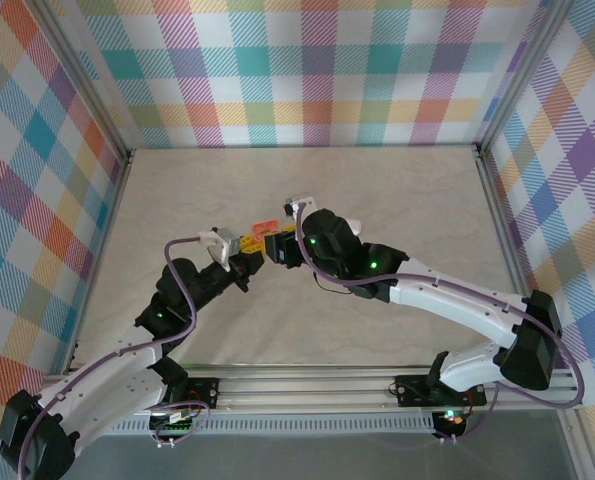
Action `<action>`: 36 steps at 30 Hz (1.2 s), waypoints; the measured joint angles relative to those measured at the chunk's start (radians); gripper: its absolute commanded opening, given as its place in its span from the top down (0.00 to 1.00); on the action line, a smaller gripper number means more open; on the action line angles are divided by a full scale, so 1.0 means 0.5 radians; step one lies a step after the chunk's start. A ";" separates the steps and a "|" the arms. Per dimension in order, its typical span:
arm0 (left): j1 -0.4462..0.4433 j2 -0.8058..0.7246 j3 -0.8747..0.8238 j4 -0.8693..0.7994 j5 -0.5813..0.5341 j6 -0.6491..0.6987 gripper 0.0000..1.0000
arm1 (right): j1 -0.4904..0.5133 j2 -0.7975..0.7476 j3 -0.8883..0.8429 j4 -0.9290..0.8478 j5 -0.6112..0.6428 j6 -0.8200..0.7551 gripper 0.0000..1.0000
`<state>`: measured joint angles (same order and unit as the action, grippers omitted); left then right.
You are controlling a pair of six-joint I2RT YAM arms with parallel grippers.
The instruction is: Insert the wireless bluetooth earbuds into the charging case
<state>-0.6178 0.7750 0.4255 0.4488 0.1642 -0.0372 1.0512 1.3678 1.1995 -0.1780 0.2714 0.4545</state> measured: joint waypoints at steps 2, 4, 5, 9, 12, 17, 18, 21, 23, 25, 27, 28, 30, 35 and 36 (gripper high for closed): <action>0.000 0.005 0.010 0.014 0.004 -0.009 1.00 | 0.007 -0.010 0.023 -0.050 -0.014 0.020 0.50; 0.000 0.005 0.011 0.030 0.003 -0.021 1.00 | 0.007 -0.012 0.057 -0.092 -0.040 0.045 0.50; 0.000 0.004 0.013 0.032 0.000 -0.027 1.00 | 0.009 -0.015 0.069 -0.108 -0.054 0.060 0.50; 0.000 -0.006 0.027 0.031 -0.003 -0.038 1.00 | 0.013 -0.044 0.085 -0.156 -0.093 0.110 0.48; 0.000 -0.027 0.030 0.024 -0.003 -0.040 1.00 | 0.014 -0.066 0.089 -0.163 -0.114 0.140 0.48; 0.000 -0.043 0.074 -0.056 -0.002 -0.040 1.00 | -0.002 -0.102 0.102 -0.169 -0.207 0.214 0.47; 0.000 -0.050 0.081 -0.066 -0.003 -0.040 1.00 | -0.012 -0.110 0.103 -0.169 -0.233 0.230 0.47; 0.000 -0.079 0.095 -0.111 -0.013 -0.040 1.00 | -0.034 -0.136 0.103 -0.170 -0.297 0.276 0.47; 0.000 -0.103 0.100 -0.147 -0.033 -0.045 1.00 | -0.039 -0.160 0.103 -0.170 -0.322 0.298 0.47; -0.001 -0.131 0.109 -0.204 -0.056 -0.044 1.00 | -0.048 -0.193 0.103 -0.169 -0.349 0.320 0.47; -0.002 -0.163 0.130 -0.286 -0.076 -0.044 1.00 | -0.049 -0.230 0.103 -0.169 -0.367 0.325 0.47; -0.002 -0.179 0.137 -0.314 -0.087 -0.044 1.00 | -0.049 -0.244 0.103 -0.169 -0.371 0.326 0.47; -0.002 -0.226 0.156 -0.384 -0.108 -0.043 1.00 | -0.049 -0.277 0.098 -0.162 -0.372 0.333 0.47; -0.002 -0.363 0.188 -0.536 -0.156 -0.033 1.00 | -0.050 -0.391 0.008 -0.140 -0.324 0.356 0.46; -0.002 -0.395 0.196 -0.575 -0.166 -0.029 1.00 | -0.057 -0.408 -0.007 -0.143 -0.304 0.358 0.46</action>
<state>-0.6189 0.5774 0.5236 0.1616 0.0814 -0.0517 1.0225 1.1637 1.1961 -0.2497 0.1196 0.6334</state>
